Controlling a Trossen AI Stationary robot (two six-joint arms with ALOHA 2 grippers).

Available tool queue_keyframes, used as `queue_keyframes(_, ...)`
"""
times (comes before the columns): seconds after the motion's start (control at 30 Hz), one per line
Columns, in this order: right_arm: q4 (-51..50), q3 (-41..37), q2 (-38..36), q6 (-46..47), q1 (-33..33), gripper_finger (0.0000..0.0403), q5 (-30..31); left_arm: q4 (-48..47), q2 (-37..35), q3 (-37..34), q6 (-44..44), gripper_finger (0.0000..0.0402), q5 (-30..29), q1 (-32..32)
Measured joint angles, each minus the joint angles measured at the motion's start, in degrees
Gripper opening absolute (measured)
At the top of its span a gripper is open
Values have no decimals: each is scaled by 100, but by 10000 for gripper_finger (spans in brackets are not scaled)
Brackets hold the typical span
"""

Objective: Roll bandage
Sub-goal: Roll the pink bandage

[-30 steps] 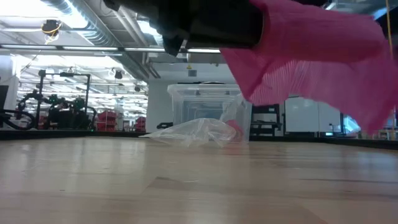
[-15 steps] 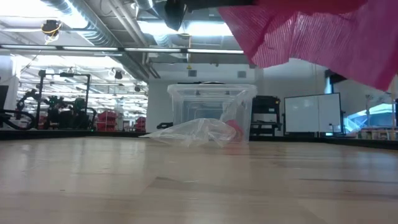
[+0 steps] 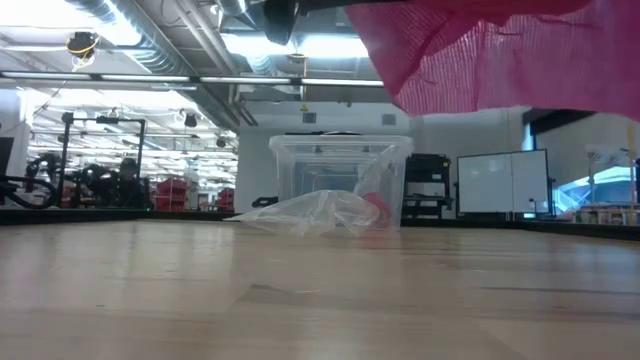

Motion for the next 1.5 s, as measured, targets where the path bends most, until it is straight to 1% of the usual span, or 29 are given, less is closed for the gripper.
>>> queue_keyframes(0.07, -7, 0, 15, -33, 0, 86, -71, -2, 0, 0, 4, 21, -1, 0)
queue_keyframes(0.13, -11, -2, 16, -97, 0, 44, -153, 3, -1, 0, 10, 21, -3, 1)
queue_keyframes(0.17, -43, -2, 16, -153, 1, 23, -126, 4, 0, 0, 25, 21, -3, -5)
queue_keyframes(0.2, -123, -2, 7, -175, 2, 12, 9, 6, -1, 0, 33, 21, 12, -7)
queue_keyframes(0.37, -1096, 41, -304, 281, 0, 12, 1006, -127, 0, 0, 43, 21, 394, -52)
queue_keyframes(0.43, -1423, 41, -443, 528, -37, 5, 1278, -232, -2, 2, 49, 21, 409, -84)
queue_keyframes(0.47, -1508, 38, -490, 623, -69, 5, 1288, -236, -1, 2, 86, 21, 409, -99)
queue_keyframes(0.57, -1586, 37, -543, 789, -202, 19, 1144, -227, 0, 2, 152, 21, 405, -114)
queue_keyframes(0.67, -1365, -20, -508, 773, -292, 35, 1078, -176, -2, 2, 200, 21, 471, -128)
queue_keyframes(0.77, -1041, -180, -414, 559, -370, 54, 902, -87, -2, 22, 217, 21, 724, -133)
queue_keyframes(0.87, -1083, -275, -333, 392, -460, 86, 560, -157, -2, 103, 254, 21, 869, -136)
queue_keyframes(0.97, -1456, -239, -332, 383, -501, 125, 73, -246, -1, 240, 262, 21, 891, -157)
queue_keyframes(1.07, -1791, -157, -507, 599, -469, 158, -363, -622, -104, 407, 228, 21, 981, -168)
queue_keyframes(1.13, -1887, -162, -720, 777, -245, 174, -449, -855, -250, 504, 216, 21, 1010, -179)
queue_keyframes(1.2, -1761, -267, -953, 910, 89, 185, -272, -1026, -427, 592, 212, 21, 1003, -179)
queue_keyframes(1.27, -1380, -472, -1158, 937, 454, 191, 62, -1169, -640, 636, 212, 21, 999, -177)
queue_keyframes(1.4, 122, -1245, -1545, 905, 1091, 193, 962, -1249, -1048, 671, 187, 21, 991, -98)
queue_keyframes(1.5, 1733, -2132, -1736, 862, 1443, 193, 2050, -1187, -1269, 675, 187, 21, 969, -9)
